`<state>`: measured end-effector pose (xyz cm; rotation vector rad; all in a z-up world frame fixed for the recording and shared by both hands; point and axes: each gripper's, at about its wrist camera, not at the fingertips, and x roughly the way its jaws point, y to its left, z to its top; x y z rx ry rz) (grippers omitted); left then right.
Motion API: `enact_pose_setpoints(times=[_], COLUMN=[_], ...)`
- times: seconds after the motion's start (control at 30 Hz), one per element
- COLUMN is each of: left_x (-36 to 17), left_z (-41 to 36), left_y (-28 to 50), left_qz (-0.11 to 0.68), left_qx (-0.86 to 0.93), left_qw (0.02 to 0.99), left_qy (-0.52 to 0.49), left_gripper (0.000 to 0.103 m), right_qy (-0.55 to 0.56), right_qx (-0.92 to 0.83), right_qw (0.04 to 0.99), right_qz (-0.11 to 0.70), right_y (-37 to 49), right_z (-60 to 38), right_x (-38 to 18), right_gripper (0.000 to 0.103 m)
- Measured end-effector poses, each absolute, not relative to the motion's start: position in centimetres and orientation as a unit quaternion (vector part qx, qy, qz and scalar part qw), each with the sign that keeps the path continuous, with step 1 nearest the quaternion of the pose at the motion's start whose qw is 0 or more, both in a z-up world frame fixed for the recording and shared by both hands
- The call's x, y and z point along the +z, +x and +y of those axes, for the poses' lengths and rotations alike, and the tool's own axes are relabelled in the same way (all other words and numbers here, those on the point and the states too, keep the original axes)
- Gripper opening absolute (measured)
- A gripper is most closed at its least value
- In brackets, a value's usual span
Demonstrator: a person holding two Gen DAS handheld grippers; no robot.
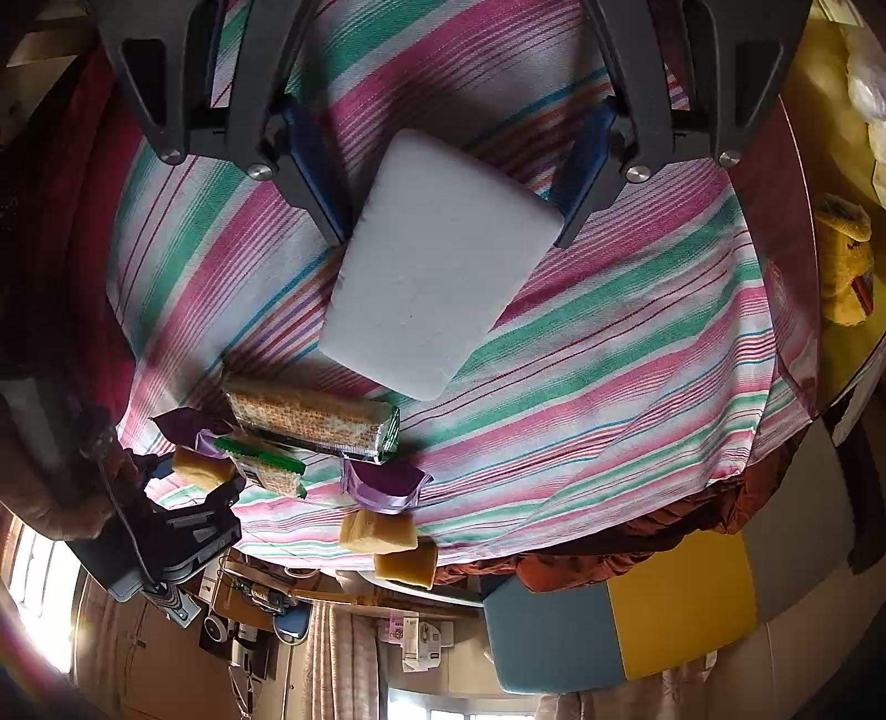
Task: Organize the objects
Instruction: 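Grasp the white foam block with the left tool while the right tool grasps a yellow sponge, then carry the foam block and sponge over the gold tray and open both tools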
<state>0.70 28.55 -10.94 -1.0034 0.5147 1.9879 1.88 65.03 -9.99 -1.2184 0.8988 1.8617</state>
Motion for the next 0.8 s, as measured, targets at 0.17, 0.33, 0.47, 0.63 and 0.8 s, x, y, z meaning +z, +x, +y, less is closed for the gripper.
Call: enact_pose_setpoints(times=[0.17,0.33,0.47,0.63,0.8], left_x=[-10.5,-8.9,-6.5,-3.5,-1.2], left_z=[28.0,26.9,25.5,22.6,18.4], left_y=[0.4,0.6,0.8,0.3,-1.7], left_qz=[0.183,0.140,0.121,0.098,0.062], left_qx=[0.798,0.797,0.810,0.831,0.855], left_qw=[0.408,0.420,0.413,0.386,0.343], left_qy=[-0.404,-0.411,-0.399,-0.388,-0.384], left_gripper=[0.062,0.061,0.061,0.062,0.062], right_qy=[-0.438,-0.375,-0.342,-0.308,-0.305], right_qx=[0.752,0.781,0.800,0.828,0.855], right_qw=[0.357,0.374,0.364,0.338,0.302], right_qz=[0.339,0.330,0.332,0.325,0.292], right_y=[2.4,4.0,4.8,4.1,2.5], right_z=[64.8,64.9,64.7,63.3,61.0], right_x=[-8.6,-6.2,-5.0,-3.5,-2.0], right_gripper=[0.057,0.057,0.057,0.057,0.057])
